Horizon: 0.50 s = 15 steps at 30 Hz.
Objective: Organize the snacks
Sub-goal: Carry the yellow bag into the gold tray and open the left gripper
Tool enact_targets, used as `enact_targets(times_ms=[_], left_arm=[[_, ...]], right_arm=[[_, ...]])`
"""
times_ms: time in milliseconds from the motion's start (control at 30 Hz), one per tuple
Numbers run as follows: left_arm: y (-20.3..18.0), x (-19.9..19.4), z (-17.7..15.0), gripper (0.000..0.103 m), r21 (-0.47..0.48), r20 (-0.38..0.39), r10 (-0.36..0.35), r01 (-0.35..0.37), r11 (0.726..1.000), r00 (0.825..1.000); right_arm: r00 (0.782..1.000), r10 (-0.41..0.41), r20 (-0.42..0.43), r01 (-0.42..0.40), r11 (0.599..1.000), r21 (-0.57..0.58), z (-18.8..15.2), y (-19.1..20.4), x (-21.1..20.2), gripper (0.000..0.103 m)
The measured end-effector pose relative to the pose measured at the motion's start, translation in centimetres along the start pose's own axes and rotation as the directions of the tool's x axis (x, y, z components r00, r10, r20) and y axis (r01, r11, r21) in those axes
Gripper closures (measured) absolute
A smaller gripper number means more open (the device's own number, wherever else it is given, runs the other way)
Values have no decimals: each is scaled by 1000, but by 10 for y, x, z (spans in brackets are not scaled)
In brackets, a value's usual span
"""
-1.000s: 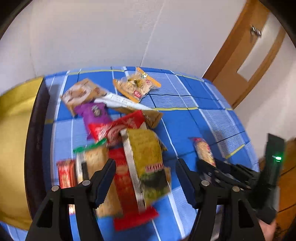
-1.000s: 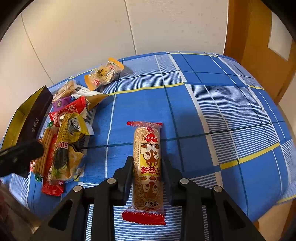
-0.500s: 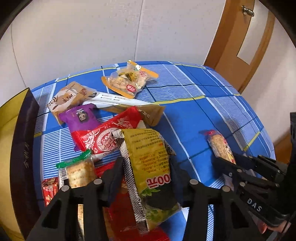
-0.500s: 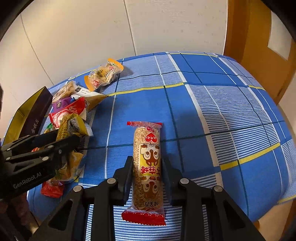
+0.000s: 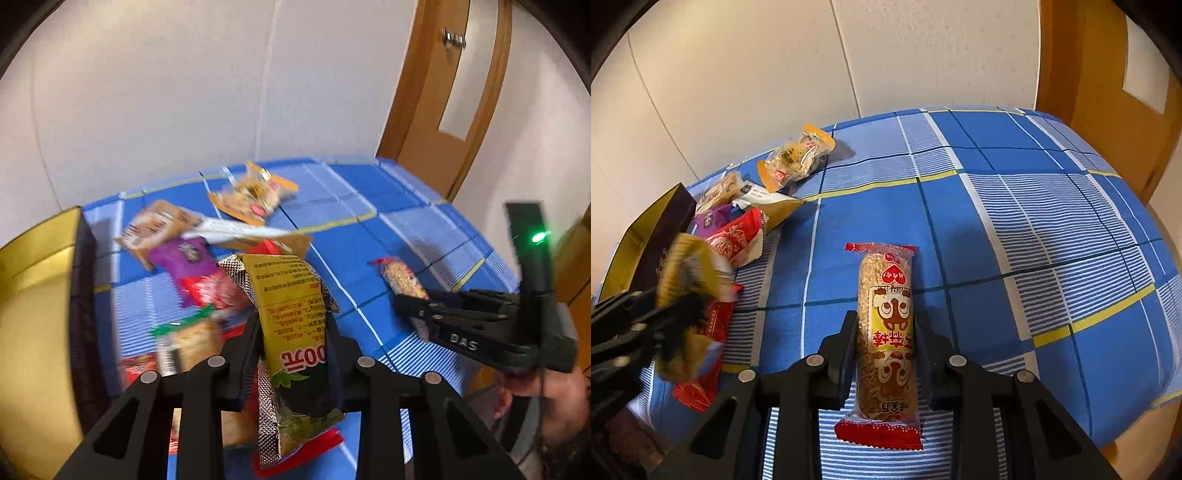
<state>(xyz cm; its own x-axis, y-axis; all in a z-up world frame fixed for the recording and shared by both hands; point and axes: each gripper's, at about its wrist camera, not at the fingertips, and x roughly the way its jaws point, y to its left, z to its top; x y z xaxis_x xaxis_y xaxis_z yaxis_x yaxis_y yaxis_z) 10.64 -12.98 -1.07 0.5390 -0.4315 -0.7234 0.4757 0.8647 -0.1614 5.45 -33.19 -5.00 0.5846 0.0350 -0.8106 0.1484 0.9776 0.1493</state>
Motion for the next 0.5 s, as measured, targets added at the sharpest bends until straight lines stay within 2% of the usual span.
enact_targets(times_ms=[133,267,367,500], left_arm=[[30,-34,2,71,-53,60,6,-3,999,998],[66,-62,2,71,-94,99,50,-41,995,994],[98,-77,-2,71,-118,102,100,-88,989,990],[143,-88,-14,71,-160,70,174,-161,974,982]], right_arm=[[1000,-5,2,5,1000,-7,1,3,1,74],[1000,-14,1,14,1000,-17,2,7,2,74],[1000,-21,1,21,999,-24,2,9,3,74],[1000,-28,3,28,999,-28,3,11,4,74]])
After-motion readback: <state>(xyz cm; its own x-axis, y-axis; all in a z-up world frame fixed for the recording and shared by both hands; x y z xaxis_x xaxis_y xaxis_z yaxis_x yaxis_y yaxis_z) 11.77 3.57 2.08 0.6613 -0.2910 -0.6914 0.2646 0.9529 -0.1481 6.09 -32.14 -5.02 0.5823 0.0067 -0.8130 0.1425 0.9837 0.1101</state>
